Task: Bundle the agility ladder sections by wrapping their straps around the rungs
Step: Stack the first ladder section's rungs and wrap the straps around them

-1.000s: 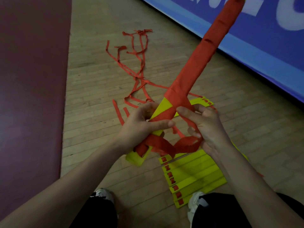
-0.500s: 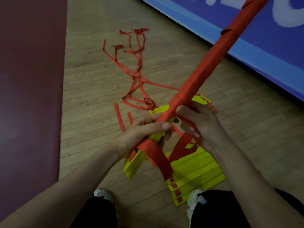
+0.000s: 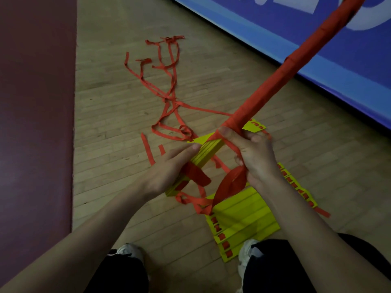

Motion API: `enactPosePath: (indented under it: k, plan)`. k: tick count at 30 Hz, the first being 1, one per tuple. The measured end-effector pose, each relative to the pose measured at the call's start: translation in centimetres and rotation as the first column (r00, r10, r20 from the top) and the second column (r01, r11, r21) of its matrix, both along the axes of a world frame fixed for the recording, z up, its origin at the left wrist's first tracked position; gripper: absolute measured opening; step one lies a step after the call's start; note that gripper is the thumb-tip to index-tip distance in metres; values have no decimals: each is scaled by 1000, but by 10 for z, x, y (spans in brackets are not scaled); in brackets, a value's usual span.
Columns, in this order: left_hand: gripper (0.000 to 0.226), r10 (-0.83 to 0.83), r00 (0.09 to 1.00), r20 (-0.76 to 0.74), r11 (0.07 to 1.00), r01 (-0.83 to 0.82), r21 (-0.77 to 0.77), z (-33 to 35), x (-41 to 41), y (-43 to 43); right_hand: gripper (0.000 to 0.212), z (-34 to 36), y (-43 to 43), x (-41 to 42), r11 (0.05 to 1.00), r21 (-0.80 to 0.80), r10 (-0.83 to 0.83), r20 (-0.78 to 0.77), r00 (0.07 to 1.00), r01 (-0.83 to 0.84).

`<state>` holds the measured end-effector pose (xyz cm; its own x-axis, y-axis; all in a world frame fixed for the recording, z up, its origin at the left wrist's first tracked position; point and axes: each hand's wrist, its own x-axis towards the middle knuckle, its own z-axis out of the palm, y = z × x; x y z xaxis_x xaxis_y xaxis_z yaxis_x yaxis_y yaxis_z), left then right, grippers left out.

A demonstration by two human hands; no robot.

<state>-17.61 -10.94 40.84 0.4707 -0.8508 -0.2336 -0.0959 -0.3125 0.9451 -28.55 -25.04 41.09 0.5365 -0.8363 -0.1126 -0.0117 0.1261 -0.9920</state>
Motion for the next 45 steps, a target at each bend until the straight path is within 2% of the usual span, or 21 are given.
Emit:
enactPosePath:
  k: [3, 6, 7, 9, 11, 13, 15, 18, 21, 26, 28, 30, 34, 37, 39, 45]
  plan:
    - [64, -219, 971, 99, 975, 213, 67, -3, 12, 5, 20, -1, -4, -2, 999, 28, -18, 17, 1000, 17]
    - [59, -300, 946, 121, 954, 300, 13, -8, 14, 7, 21, -4, -4, -2, 999, 41, -32, 26, 999, 31]
    - [57, -286, 943, 170, 957, 290, -1, -10, 14, 6, 22, -4, -4, -2, 998, 50, -34, 23, 999, 33]
    - [51, -235, 885, 401, 969, 248, 21, -9, 9, 3, 21, -5, -3, -1, 997, 62, -37, 17, 999, 36]
    - [42, -128, 758, 640, 987, 159, 10, -11, 1, 0, 20, -7, 0, 0, 998, 65, -24, 15, 1000, 23]
    - [35, -60, 618, 784, 998, 58, 31, -14, -7, -2, 19, -10, 5, 2, 997, 71, -9, 12, 1000, 8]
    - [32, -38, 548, 835, 997, -30, 65, -19, -11, -4, 22, -14, 11, 5, 997, 74, -2, 8, 1000, 1]
    - [36, 36, 498, 867, 992, -119, 28, -23, -13, -5, 25, -13, 15, 7, 998, 68, -7, -6, 1000, 7]
    - [42, 76, 495, 866, 983, -181, 17, -22, -16, -8, 26, -8, 15, 8, 1000, 25, 11, -26, 1000, -10]
    - [41, 145, 628, 764, 967, -254, 25, -14, -12, -14, 19, -4, 13, 5, 995, -10, 95, 9, 995, -95]
    - [42, 182, 706, 685, 964, -266, 18, -14, -10, -14, 28, -5, 10, 4, 995, -22, 99, 19, 995, -99]
    - [45, 222, 794, 566, 963, -269, -1, -15, -8, -15, 44, -9, 10, 5, 995, -22, 94, 3, 996, -94]
    - [38, 296, 933, 203, 955, -284, -86, -9, -11, -16, 51, -13, 13, 5, 994, -25, 108, -9, 994, -108]
    - [43, 265, 964, -38, 957, -267, -114, 1, -11, -14, 59, -8, 12, 4, 995, -40, 94, -14, 995, -94]
    - [45, 221, 962, -161, 963, -241, -120, 8, -13, -10, 54, -3, 12, 3, 993, -25, 118, 7, 993, -118]
    - [54, 29, 908, -418, 994, -71, -86, 16, -15, -3, 43, 5, 13, 0, 945, 93, 297, 156, 942, -313]
